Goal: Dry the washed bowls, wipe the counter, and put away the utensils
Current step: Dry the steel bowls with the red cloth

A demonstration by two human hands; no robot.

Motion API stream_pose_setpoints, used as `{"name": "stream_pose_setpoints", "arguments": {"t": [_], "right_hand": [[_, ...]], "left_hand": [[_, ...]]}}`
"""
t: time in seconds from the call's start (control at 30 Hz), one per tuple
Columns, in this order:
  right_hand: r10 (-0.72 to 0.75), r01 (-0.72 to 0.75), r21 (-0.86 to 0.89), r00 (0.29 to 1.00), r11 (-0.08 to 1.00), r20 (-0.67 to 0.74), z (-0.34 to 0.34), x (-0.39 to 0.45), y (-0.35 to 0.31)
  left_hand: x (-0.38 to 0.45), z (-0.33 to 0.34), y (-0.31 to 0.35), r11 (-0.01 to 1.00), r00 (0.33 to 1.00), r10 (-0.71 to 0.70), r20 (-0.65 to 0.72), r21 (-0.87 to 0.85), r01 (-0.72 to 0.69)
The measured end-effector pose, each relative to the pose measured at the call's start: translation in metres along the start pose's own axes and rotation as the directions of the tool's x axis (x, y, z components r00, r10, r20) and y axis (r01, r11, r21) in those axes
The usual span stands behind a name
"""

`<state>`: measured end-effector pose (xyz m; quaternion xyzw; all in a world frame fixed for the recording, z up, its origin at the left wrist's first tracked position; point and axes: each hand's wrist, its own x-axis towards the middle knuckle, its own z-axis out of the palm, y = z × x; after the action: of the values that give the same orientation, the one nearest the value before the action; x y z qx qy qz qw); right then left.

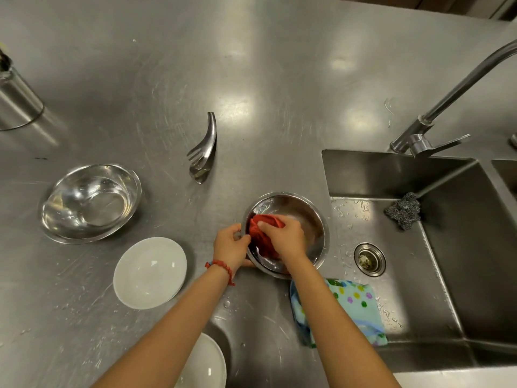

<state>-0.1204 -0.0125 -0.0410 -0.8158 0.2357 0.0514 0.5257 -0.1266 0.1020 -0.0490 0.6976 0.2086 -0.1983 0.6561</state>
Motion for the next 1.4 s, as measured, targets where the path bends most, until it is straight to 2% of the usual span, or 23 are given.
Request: {"name": "stream_pose_setpoints", "arguments": {"t": [0.13, 0.23, 0.33, 0.4, 0.5, 0.6, 0.67, 0.73, 0.8, 0.87, 0.93, 1.0, 1.07, 1.13, 1.2, 1.27, 1.4], "right_hand": [[0.159, -0.089, 0.284, 0.959, 0.955, -0.234, 0.016, 0.010, -0.012], [0.150, -0.071, 0.292, 0.954, 0.954, -0.258, 0.017, 0.009, -0.012], [-0.003, 0.004, 0.005, 0.998, 1.000, -0.063, 0.006, 0.006, -0.005], [-0.051, 0.063, -0.125, 0.994, 0.990, 0.100, -0.005, 0.003, 0.002], [-0.045, 0.093, -0.211, 0.974, 0.973, 0.224, -0.020, 0.000, 0.010], [-0.043, 0.102, -0.181, 0.952, 0.978, 0.302, -0.030, 0.001, 0.014], [-0.041, 0.104, -0.162, 0.935, 0.981, 0.352, -0.034, 0.001, 0.014], [-0.041, 0.101, -0.137, 0.923, 0.985, 0.384, -0.037, 0.001, 0.015], [-0.047, 0.097, -0.107, 0.917, 0.990, 0.396, -0.039, 0.001, 0.017], [-0.050, 0.088, -0.085, 0.926, 0.992, 0.373, -0.038, 0.001, 0.019], [-0.051, 0.070, -0.064, 0.964, 0.995, 0.261, -0.029, 0.001, 0.019], [-0.045, 0.048, -0.027, 0.996, 0.999, 0.077, -0.014, 0.001, 0.016], [-0.004, 0.011, 0.078, 0.996, 0.997, -0.085, 0.002, 0.002, 0.009], [0.055, -0.024, 0.186, 0.985, 0.982, -0.164, 0.012, 0.002, 0.003], [0.058, -0.028, 0.185, 0.985, 0.982, -0.160, 0.014, 0.004, 0.003], [0.032, -0.018, 0.148, 0.995, 0.989, -0.094, 0.011, 0.005, 0.008], [-0.004, 0.001, 0.070, 0.999, 0.998, 0.042, 0.000, 0.004, 0.016]], "left_hand": [[-0.002, 0.004, -0.002, 0.998, 0.996, 0.054, -0.065, 0.047, -0.051], [-0.003, 0.008, -0.006, 0.997, 0.994, 0.054, -0.098, 0.057, -0.048], [0.000, 0.010, -0.008, 0.999, 0.990, 0.009, -0.138, 0.034, -0.004], [0.003, 0.011, -0.007, 0.999, 0.987, -0.054, -0.154, -0.007, 0.053], [0.005, 0.011, -0.007, 0.990, 0.982, -0.137, -0.128, -0.036, 0.133], [0.008, 0.009, -0.002, 0.973, 0.971, -0.232, -0.052, -0.024, 0.231], [0.016, 0.006, 0.007, 0.976, 0.980, -0.195, -0.032, 0.096, 0.197], [0.028, 0.002, 0.020, 0.966, 0.997, -0.065, -0.031, 0.250, 0.070], [0.036, -0.001, 0.029, 0.949, 0.999, 0.032, 0.036, 0.313, -0.041], [0.039, -0.004, 0.030, 0.941, 0.991, 0.061, 0.118, 0.326, -0.096], [0.037, -0.005, 0.024, 0.953, 0.990, 0.056, 0.129, 0.290, -0.091], [0.030, -0.005, 0.017, 0.966, 0.995, 0.055, 0.085, 0.248, -0.075], [0.018, -0.001, 0.007, 0.985, 0.999, 0.033, 0.029, 0.171, -0.038], [0.008, 0.003, -0.005, 0.999, 1.000, -0.015, 0.004, 0.045, 0.015], [0.001, 0.004, -0.012, 0.997, 0.998, -0.066, 0.008, 0.032, 0.066], [0.005, 0.001, -0.007, 0.994, 0.995, -0.103, 0.015, 0.038, 0.102], [0.025, -0.006, 0.020, 0.984, 1.000, -0.017, 0.015, 0.176, 0.014]]}}
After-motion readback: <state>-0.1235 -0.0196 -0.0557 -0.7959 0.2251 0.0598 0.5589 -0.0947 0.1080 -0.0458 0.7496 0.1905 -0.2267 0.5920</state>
